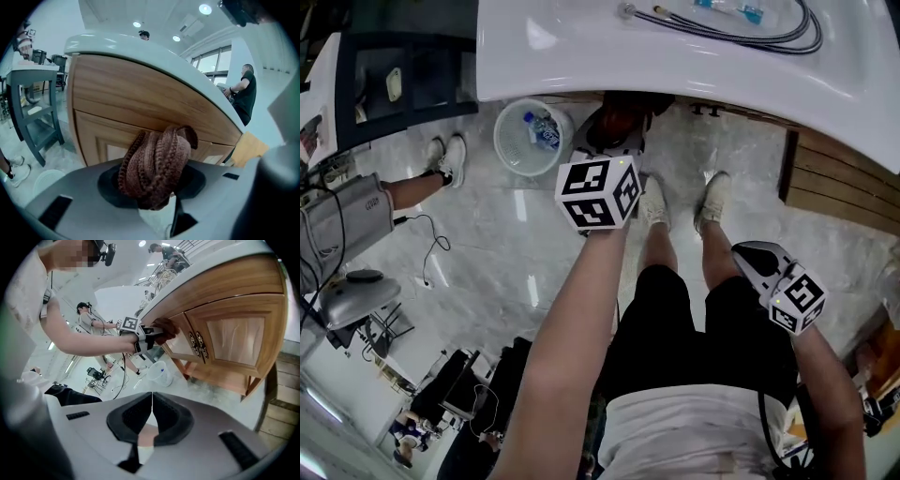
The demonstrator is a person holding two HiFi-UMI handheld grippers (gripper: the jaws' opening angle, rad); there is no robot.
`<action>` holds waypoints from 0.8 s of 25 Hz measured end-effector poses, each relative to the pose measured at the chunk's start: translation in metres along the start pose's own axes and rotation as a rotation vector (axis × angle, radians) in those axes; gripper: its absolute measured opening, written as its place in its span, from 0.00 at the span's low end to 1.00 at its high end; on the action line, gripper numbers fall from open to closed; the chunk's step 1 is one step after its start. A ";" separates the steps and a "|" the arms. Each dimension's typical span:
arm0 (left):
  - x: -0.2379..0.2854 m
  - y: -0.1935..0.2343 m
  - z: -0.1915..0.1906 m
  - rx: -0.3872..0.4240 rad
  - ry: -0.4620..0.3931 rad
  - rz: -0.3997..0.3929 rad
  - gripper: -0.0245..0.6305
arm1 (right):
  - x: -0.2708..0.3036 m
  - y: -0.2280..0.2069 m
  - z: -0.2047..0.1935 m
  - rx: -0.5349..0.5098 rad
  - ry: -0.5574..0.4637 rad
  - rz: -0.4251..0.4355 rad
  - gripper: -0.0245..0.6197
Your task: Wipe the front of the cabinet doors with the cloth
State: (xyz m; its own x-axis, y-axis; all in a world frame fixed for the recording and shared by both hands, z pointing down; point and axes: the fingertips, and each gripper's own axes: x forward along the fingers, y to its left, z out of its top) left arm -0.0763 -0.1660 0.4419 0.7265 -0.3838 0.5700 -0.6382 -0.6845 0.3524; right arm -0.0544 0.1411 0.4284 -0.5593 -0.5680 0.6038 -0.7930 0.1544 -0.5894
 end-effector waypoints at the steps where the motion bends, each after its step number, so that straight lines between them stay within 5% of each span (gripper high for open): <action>1: -0.004 0.014 0.003 0.009 0.005 0.017 0.30 | 0.005 0.003 0.003 -0.003 -0.004 -0.002 0.06; 11: -0.041 0.106 0.027 0.075 -0.001 0.193 0.30 | 0.039 0.025 0.022 0.029 -0.057 -0.042 0.06; 16: -0.050 0.139 0.021 0.058 0.012 0.395 0.30 | 0.048 0.037 0.022 0.035 -0.059 -0.027 0.06; 20: -0.025 0.109 0.007 0.107 0.024 0.298 0.30 | 0.044 0.035 0.013 0.035 -0.056 -0.009 0.06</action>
State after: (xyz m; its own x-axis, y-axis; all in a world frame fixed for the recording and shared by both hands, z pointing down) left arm -0.1619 -0.2356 0.4611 0.5043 -0.5637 0.6542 -0.7907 -0.6059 0.0874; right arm -0.1037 0.1116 0.4269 -0.5369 -0.6140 0.5785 -0.7885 0.1216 -0.6028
